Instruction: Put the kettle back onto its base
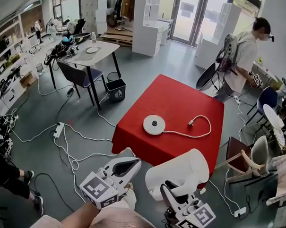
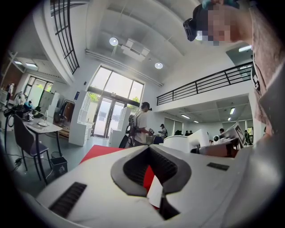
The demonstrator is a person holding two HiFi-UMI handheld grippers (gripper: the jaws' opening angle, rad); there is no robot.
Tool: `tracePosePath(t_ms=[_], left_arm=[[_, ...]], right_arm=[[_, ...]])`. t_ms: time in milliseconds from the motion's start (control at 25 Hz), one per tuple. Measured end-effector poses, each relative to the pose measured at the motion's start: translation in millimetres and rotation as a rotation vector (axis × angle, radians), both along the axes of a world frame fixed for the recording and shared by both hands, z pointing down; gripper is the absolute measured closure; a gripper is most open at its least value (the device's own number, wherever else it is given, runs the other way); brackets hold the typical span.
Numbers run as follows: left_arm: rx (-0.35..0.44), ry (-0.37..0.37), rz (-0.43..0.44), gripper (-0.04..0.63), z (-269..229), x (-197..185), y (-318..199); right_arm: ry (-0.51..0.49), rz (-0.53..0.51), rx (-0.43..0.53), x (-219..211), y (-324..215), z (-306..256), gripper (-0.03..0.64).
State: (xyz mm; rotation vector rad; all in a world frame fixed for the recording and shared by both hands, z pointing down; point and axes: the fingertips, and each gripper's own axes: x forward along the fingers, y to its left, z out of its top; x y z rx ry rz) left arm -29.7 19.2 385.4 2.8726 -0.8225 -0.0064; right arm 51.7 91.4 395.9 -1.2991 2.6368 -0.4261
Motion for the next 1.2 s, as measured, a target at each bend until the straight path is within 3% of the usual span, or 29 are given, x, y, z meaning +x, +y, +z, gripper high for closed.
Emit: tracePosePath(t_ms=[440,720,920,1120,1200], left_arm=[[-0.013,-0.026,0.019,0.604,7.1,10.5,-86.0],[-0.008,-0.038,0.058,0.604,4.5,12.5,-124.5],[-0.049,-0.042,0.092,0.604,0.7,22.3,-144.5],[-0.014,-0.053,0.095,0.604,7.2,28.0,-167.4],[-0.037,-0.059,0.088,0.604,6.1,32.2,-171.4]], right_arm=[[-0.016,0.029,-0.013,17.1,-81.0,-7.9,0.508],[-0.031,0.052,-0.022,21.9,-121.8,-8.4,0.508],[-0.035,0.083,-0.026,26.0,-142.3,-8.9,0.508],[-0.032,0.108,-0.023,36.6,-163.6,-10.9,0.508],[-0.024,0.108,-0.032,42.1,-168.6,-10.9,0.508]])
